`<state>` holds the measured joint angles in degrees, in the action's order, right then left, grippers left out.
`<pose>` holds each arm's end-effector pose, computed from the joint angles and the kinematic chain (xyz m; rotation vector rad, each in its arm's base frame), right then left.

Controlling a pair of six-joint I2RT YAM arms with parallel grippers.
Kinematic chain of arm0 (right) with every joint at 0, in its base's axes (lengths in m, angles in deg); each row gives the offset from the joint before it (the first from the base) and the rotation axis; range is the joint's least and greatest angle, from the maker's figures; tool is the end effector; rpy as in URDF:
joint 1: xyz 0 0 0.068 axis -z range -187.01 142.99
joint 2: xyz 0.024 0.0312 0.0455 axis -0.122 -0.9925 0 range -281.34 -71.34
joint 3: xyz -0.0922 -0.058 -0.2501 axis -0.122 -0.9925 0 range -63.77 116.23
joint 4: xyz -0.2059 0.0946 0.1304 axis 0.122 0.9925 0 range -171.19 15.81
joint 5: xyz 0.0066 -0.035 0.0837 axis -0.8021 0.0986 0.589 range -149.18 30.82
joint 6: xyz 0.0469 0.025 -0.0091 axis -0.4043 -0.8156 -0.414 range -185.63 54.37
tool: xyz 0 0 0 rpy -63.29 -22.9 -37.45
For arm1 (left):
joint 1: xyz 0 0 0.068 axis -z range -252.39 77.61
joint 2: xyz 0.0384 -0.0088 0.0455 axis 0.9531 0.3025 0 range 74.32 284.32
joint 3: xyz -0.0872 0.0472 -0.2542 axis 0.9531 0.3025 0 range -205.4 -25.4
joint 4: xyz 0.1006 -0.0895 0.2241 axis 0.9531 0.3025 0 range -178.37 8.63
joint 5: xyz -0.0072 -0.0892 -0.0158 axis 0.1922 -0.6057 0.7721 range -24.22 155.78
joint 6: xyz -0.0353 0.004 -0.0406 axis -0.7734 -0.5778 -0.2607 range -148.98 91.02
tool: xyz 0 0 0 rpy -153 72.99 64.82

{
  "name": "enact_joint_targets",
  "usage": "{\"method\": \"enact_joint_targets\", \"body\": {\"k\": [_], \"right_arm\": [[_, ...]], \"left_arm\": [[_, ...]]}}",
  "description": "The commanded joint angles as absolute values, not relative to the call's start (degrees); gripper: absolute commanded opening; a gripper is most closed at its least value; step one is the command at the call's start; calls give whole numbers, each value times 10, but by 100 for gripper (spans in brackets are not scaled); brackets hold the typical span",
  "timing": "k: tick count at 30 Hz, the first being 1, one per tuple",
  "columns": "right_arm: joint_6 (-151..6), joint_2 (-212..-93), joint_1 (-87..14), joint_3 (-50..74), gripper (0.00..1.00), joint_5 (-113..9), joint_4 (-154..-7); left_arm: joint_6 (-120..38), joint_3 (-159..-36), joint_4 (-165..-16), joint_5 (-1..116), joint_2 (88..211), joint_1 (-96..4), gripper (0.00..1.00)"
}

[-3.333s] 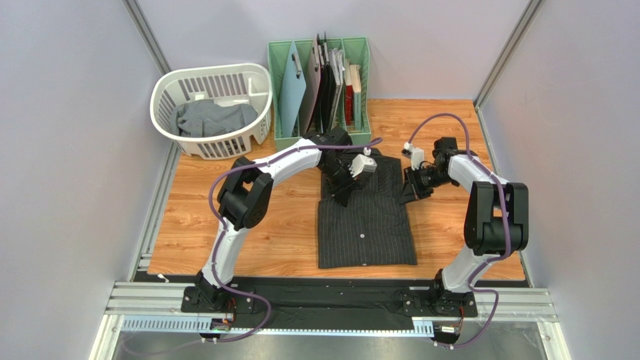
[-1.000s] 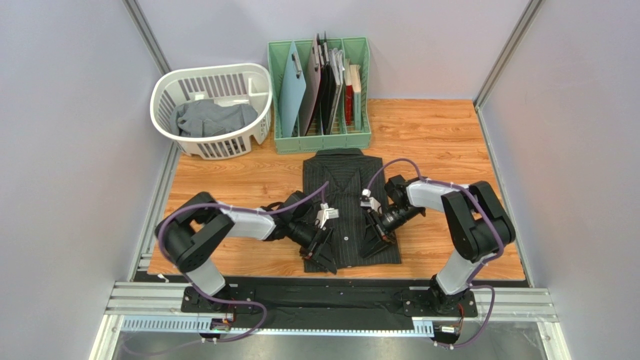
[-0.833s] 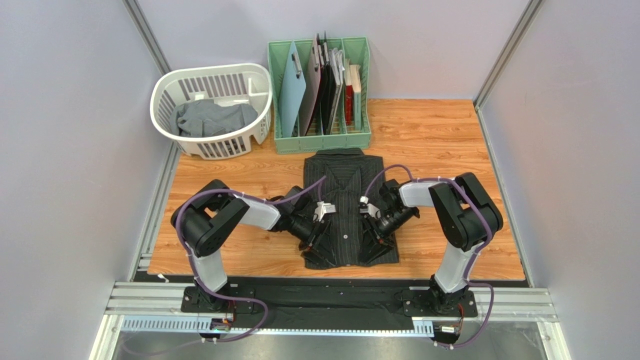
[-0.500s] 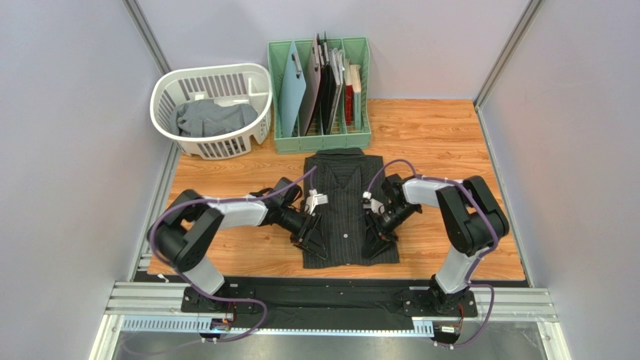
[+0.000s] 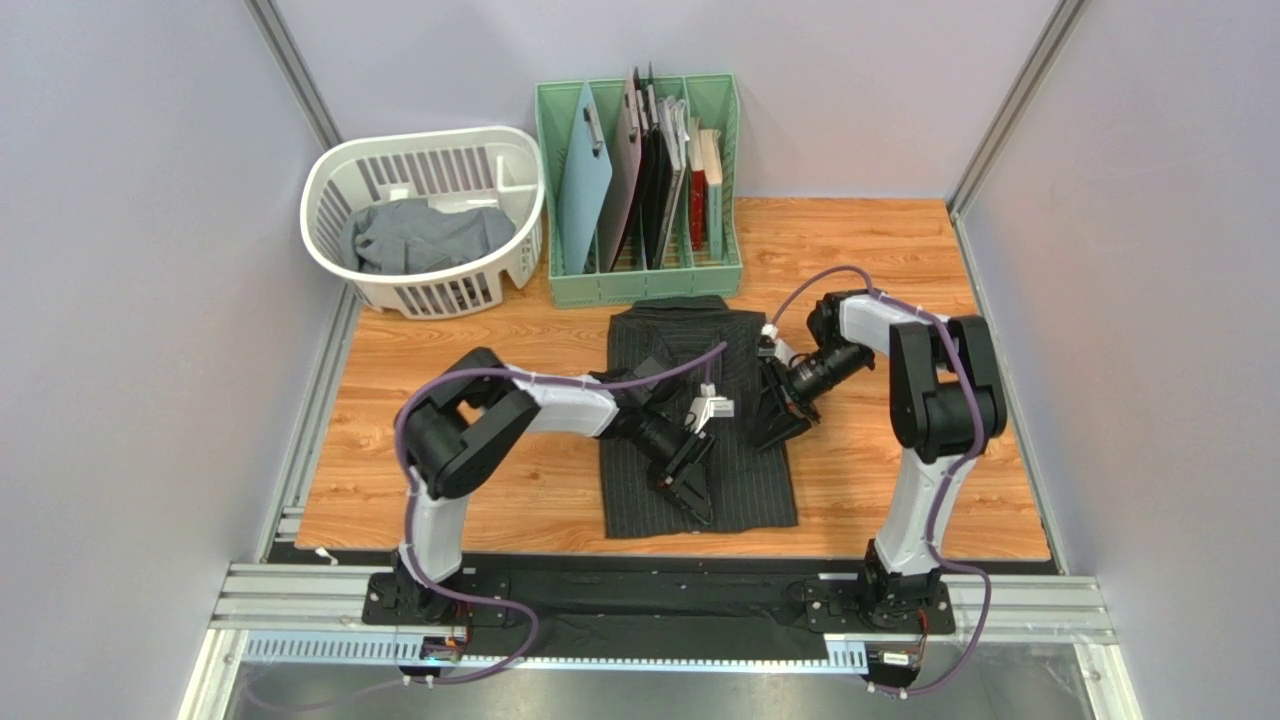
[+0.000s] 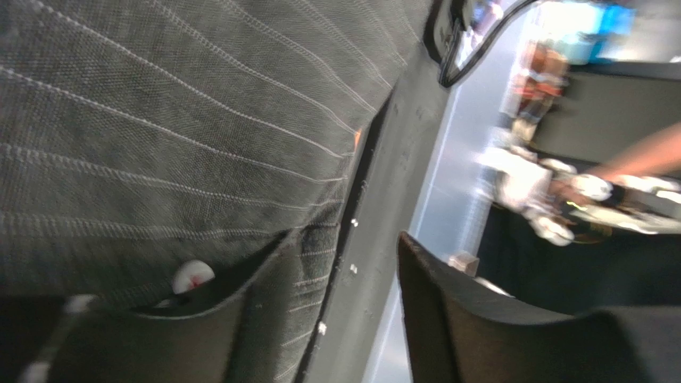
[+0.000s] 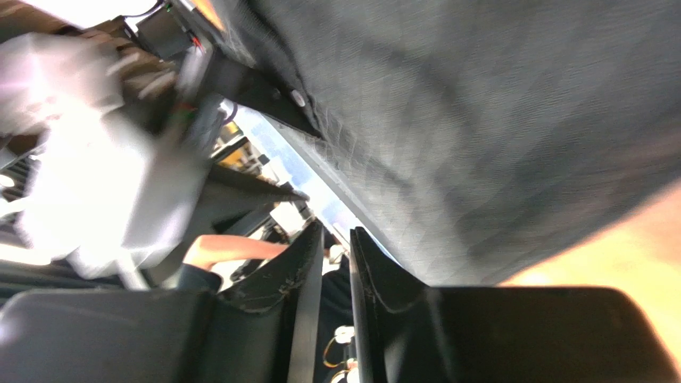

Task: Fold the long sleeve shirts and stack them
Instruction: Fold the shirt

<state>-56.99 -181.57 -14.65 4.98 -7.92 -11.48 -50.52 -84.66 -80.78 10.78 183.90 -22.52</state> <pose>0.2934 0.0673 0.1541 0.1335 -2.5356 -1.2174 0.2106 -0.2949 0.1320 -1.0061 -2.4077 1.5238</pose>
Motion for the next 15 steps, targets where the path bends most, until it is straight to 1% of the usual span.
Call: {"method": "enact_joint_targets", "body": {"k": [1, 2, 5, 6, 8, 9, 10, 12, 13, 15], "right_arm": [[-514, -1841, -132, 102, 23, -98, -56], [-510, -1836, -132, 109, 23, -108, -60], [-493, -1813, -133, 141, 22, -127, -72], [-490, -1809, -136, 151, 23, -127, -74], [-490, -1801, -141, 181, 23, -114, -80], [-495, -1798, -150, 190, 23, -109, -95], [-502, -1794, -157, 204, 23, -103, -106], [-529, -1789, -184, 210, 24, -97, -146], [-537, -1790, -194, 210, 24, -94, -161], [-562, -1801, -221, 211, 24, -87, -200]], "left_arm": [[-459, -881, -666, 145, 1916, -231, 57], [-443, -882, -663, 156, 1910, -232, 57], [-393, -888, -665, 164, 1826, -226, 61], [-379, -891, -661, 166, 1771, -226, 63], [-332, -896, -645, 194, 1714, -219, 66], [-315, -897, -619, 219, 1660, -216, 68], [-301, -898, -603, 283, 1636, -206, 69], [-249, -888, -555, 353, 1578, -190, 70], [-225, -878, -546, 413, 1562, -164, 70], [-170, -839, -538, 480, 1520, -130, 71]]}}
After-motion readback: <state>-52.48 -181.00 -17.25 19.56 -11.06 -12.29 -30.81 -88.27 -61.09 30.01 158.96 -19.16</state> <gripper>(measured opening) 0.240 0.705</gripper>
